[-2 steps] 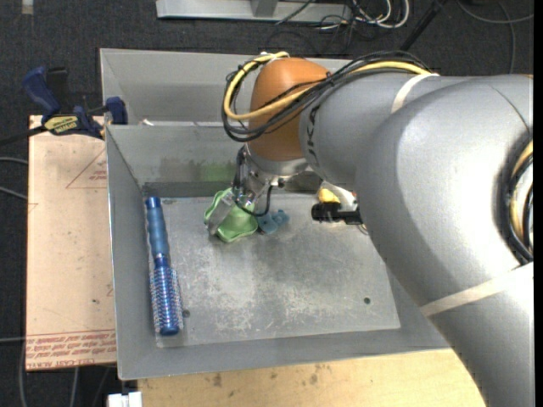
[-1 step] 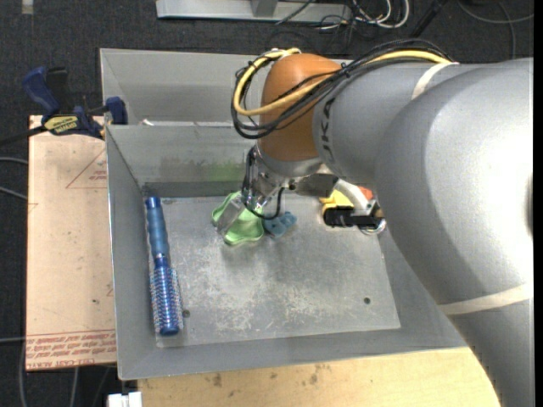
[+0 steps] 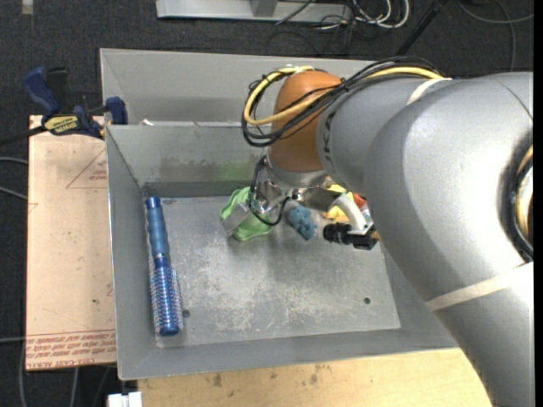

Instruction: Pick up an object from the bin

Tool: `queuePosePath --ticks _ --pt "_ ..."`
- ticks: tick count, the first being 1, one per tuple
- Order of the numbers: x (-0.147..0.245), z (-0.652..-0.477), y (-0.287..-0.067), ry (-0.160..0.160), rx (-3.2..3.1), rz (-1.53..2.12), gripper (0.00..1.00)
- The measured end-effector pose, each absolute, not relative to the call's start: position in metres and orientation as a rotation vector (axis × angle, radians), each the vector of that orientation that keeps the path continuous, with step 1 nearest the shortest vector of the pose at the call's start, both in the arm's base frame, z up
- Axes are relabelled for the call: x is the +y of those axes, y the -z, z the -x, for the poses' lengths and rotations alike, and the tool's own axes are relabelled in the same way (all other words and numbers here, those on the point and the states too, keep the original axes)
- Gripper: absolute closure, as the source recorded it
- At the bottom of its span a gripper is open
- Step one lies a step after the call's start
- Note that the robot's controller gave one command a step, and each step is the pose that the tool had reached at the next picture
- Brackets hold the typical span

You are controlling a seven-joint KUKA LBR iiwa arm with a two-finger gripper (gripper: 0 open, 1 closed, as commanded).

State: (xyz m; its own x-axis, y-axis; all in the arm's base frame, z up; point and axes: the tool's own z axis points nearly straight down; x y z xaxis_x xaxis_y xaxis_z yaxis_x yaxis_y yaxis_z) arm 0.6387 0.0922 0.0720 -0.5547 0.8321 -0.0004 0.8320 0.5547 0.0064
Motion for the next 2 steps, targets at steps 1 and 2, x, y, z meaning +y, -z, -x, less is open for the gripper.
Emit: queuePosePath --ticks 1,2 --pt "0.093 -0.641 -0.077 -0.014 2.763 -1.475 1.00" --pt "0.070 -0.631 -0.257 -0.008 2.761 -1.481 1.00"
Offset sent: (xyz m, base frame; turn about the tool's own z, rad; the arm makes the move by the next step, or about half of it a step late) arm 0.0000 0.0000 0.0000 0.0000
